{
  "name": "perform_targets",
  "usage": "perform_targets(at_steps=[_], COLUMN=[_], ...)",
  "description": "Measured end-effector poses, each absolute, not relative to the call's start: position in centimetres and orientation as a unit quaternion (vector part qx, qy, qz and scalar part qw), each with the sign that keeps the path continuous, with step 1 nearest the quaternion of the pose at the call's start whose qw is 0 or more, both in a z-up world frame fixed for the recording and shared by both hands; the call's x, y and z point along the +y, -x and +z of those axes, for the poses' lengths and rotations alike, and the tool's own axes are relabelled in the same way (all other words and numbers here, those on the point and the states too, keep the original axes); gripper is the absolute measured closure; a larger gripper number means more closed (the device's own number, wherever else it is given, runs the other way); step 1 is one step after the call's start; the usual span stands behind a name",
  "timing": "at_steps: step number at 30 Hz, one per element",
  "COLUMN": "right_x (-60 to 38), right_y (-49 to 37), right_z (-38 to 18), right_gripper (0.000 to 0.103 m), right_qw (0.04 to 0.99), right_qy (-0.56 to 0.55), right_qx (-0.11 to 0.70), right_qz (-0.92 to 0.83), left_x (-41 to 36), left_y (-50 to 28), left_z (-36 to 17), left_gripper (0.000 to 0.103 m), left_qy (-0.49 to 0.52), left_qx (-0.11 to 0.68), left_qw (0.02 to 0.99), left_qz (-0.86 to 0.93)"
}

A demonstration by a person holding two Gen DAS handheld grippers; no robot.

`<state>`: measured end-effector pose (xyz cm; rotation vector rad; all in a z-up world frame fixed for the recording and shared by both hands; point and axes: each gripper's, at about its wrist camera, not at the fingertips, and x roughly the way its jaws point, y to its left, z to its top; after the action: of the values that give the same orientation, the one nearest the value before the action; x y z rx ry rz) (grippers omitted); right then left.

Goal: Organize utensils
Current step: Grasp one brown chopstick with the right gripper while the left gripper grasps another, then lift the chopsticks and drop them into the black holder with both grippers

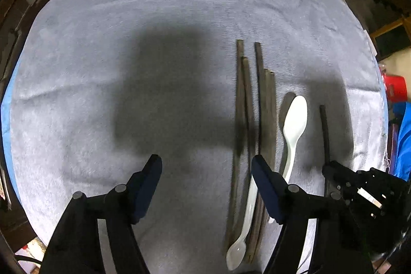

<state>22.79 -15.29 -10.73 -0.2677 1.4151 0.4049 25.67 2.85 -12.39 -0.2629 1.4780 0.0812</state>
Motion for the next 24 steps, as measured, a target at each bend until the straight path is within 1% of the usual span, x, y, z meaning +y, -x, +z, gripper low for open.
perform_targets(at_steps=[1,3,4,5,8,10,11,12,21,24], right_x=[-15.8,-16.2,-16.3,-16.4,-16.7,-16.4,-16.5,-16.4,-14.6,-13.3], right_y=[-23.0,-23.0,-23.1,-23.1,-24.3,-24.5,-24.5,-24.6,-25.1,-25.5], right_z=[-10.8,-10.7,-10.7,-10.6,-11.4,-11.5,-11.5,-11.6,-12.2,-12.6], right_gripper=[0.094,0.094,0.094,0.094,0.094,0.094,0.094,0.094,0.094,0.094], right_qw=[0.733,0.733,0.733,0.734,0.735,0.735,0.735,0.734,0.722,0.711], right_qy=[0.121,0.12,0.118,0.117,0.117,0.118,0.12,0.122,0.147,0.163], right_qx=[0.643,0.643,0.642,0.641,0.64,0.64,0.64,0.64,0.649,0.658], right_qz=[0.186,0.188,0.189,0.19,0.191,0.191,0.19,0.191,0.19,0.186], left_x=[2.6,2.2,1.9,1.6,0.7,0.5,0.5,0.5,3.8,4.3], left_y=[-25.9,-26.3,-26.6,-27.0,-27.8,-28.7,-28.9,-29.0,-27.9,-28.6], left_z=[-12.5,-12.9,-13.3,-13.9,-14.3,-14.5,-14.4,-14.4,-15.0,-15.3], left_gripper=[0.031,0.045,0.048,0.054,0.062,0.074,0.089,0.098,0.098,0.097], left_qy=[0.115,0.111,0.11,0.11,0.094,0.081,0.076,0.078,0.066,0.084], left_qx=[0.673,0.683,0.69,0.696,0.7,0.704,0.707,0.714,0.753,0.757], left_qw=[0.729,0.721,0.714,0.708,0.705,0.703,0.701,0.694,0.654,0.647], left_qz=[0.039,0.042,0.045,0.047,0.057,0.063,0.061,0.051,0.03,0.027])
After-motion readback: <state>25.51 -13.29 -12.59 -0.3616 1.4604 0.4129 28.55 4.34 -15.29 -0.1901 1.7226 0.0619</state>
